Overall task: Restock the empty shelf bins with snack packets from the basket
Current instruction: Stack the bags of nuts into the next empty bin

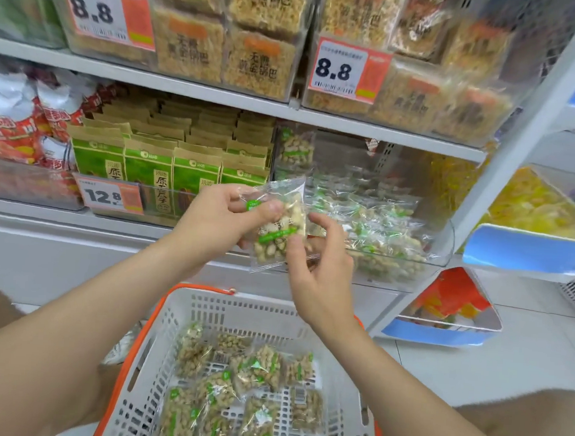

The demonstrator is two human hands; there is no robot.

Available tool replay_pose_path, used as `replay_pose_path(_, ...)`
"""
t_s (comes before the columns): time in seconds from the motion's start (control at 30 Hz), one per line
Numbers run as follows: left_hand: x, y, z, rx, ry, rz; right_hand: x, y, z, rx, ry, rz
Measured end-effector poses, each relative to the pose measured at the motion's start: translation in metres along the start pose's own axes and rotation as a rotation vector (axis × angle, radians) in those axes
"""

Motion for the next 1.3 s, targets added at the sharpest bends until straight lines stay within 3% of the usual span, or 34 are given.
replay_pose_path(0.1,-0.012,0.002,-0.009,-0.042,-0.02,0.071,0.002,0.004,-0.03,0.063,0.038,-0.073)
replay_pose_path(0.2,-0.015,-0.005,-0.028,-0.13,-0.115,0.107,-0.02,-0.003,-0.063,0.024,0.276,-0.093)
replay_pose_path(0.3,-0.028,-0.013,-0.039,-0.253,-0.026,-0.239,-0.037,-0.012,-0.093,-0.062,0.446,-0.183)
replay_pose_path(0.5,-0.044,0.024,-0.045,-0.236,0.307,-1.164,-0.072,-0.013,-0.156,-0.14,0.529,-0.021)
replay_pose_path(0.6,-0.033,0.035,-0.057,-0.139,0.293,-1.419,-0.091,-0.013,-0.176,-0.168,0.523,0.137)
replay_pose_path(0.7,-0.02,0.041,-0.068,-0.02,0.215,-1.562,-0.113,-0.012,-0.176,-0.263,0.555,0.125)
replay_pose_path(0.87,-0.015,0.046,-0.072,0.027,0.154,-1.633,-0.126,-0.001,-0.189,-0.316,0.497,0.051)
replay_pose_path(1.03,-0.013,0.047,-0.071,0.031,0.137,-1.633,-0.12,0.027,-0.201,-0.024,0.323,0.29)
replay_pose_path(1.13,-0.013,0.045,-0.07,0.026,0.154,-1.629,-0.134,0.033,-0.211,0.058,0.363,0.347)
replay_pose_path(1.3,-0.014,0.046,-0.069,0.021,0.162,-1.629,-0.129,0.03,-0.218,0.255,0.392,0.659)
Point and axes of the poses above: each hand's wrist, its own z-axis away from the middle knuckle, its own y-axis out of the palm, x = y × z, the point moved 8 cm from there along -z, towards the middle knuckle, and after that the axes turned 10 degrees about -y, right-handed, at the moved point
